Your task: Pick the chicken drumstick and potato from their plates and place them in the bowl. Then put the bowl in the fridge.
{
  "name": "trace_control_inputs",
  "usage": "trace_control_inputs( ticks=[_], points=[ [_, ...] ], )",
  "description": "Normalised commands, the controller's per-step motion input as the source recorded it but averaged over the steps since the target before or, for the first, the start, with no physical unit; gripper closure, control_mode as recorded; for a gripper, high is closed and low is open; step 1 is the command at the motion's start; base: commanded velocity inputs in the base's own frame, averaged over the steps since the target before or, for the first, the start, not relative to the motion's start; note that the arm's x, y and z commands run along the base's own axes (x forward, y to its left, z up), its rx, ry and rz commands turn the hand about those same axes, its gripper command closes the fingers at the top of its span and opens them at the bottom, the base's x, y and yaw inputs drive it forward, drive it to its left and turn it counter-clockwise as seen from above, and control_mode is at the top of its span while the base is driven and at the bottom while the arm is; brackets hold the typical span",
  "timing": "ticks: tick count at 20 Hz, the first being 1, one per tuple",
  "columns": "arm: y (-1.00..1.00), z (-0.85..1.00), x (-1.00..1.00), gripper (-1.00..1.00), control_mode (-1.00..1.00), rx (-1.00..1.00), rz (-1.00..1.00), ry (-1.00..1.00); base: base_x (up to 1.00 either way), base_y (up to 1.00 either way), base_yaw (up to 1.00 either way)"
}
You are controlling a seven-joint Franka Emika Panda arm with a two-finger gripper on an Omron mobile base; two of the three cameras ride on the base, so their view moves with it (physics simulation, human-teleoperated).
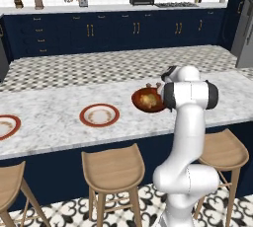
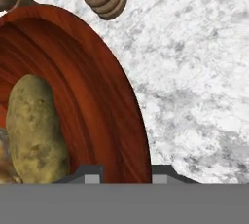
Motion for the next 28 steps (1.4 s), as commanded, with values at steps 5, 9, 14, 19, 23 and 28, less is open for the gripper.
trace_control_inputs(
  ticks=[5,9,14,19,23,28],
  points=[
    [0.02,0.89,-0.39,1.0,-1.0,0.05,-0.4,-0.05,0.0,0.0,0.0],
    [0.04,0.88,-0.48,1.0,-1.0,0.1,-0.53,0.0,0.0,0.0,0.0],
    [0.18,0.73,-0.39,1.0,-1.0,0.03,-0.58,0.0,0.0,0.0,0.0],
    [0.45,0.34,-0.58,1.0,-1.0,0.01,-0.56,0.0,0.0,0.0,0.0],
    [0.13,0.36,-0.69,1.0,-1.0,0.14,-0.51,-0.02,0.0,0.0,0.0],
    [0.05,0.57,-0.34,1.0,-1.0,0.23,-0.4,0.0,0.0,0.0,0.0]
  ],
)
